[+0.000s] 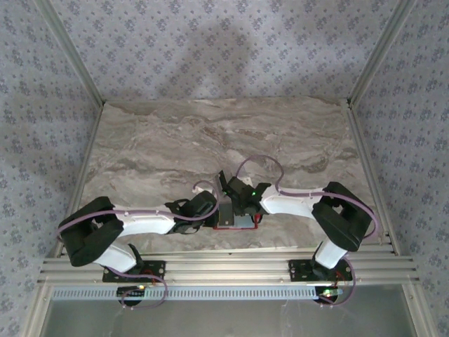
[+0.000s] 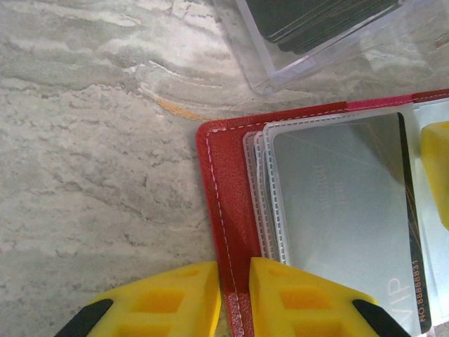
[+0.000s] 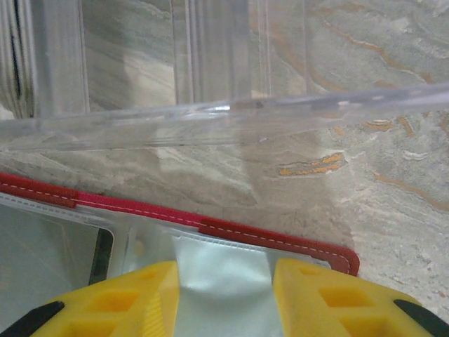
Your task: Put the credit cards into the card holder
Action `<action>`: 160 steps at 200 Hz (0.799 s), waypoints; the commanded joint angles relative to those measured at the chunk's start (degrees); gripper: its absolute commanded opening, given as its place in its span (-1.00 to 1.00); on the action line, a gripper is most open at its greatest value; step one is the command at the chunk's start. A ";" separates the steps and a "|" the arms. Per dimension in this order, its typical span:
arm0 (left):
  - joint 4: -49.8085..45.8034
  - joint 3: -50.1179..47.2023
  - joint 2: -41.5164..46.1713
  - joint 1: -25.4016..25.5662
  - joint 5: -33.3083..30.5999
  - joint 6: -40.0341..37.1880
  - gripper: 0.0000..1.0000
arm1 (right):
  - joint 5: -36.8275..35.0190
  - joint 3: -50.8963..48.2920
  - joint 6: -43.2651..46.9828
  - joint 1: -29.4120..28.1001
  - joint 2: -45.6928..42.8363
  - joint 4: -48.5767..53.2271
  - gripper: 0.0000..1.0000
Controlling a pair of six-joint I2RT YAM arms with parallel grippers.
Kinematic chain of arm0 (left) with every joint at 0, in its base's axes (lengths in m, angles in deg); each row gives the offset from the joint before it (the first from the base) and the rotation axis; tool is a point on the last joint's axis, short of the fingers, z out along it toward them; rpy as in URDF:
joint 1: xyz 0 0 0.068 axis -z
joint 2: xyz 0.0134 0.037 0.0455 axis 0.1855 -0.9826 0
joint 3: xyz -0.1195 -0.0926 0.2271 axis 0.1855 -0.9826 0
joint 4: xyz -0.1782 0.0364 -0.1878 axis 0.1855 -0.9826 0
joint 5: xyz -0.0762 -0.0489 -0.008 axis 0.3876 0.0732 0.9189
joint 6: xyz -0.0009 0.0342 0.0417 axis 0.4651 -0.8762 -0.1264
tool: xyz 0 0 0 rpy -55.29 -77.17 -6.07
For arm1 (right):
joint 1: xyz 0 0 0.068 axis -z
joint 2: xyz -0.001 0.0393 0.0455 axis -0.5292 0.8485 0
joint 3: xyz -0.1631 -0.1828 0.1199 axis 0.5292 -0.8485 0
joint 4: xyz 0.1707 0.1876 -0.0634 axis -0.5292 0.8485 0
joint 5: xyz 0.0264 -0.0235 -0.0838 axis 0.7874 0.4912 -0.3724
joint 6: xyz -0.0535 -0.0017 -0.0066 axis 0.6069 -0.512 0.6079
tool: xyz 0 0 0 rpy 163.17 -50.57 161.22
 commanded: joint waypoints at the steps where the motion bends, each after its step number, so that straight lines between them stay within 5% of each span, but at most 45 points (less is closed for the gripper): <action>1: -1.07 -1.51 -5.45 1.11 5.14 -0.01 -0.59 | -1.35 -2.52 -1.76 0.04 3.06 0.79 -0.21; 68: -0.30 -1.94 -6.53 1.11 5.12 0.20 -0.59 | 1.56 -4.82 -2.26 -0.61 1.24 -3.50 -1.00; 139: 0.98 -1.83 -7.56 1.20 5.55 0.83 -0.60 | 4.52 1.68 -0.88 -2.59 -1.80 -2.06 -1.00; 160: 1.60 -1.82 -7.90 1.29 5.82 1.07 -0.61 | 6.16 3.15 -1.41 -3.57 -0.91 -2.88 -0.79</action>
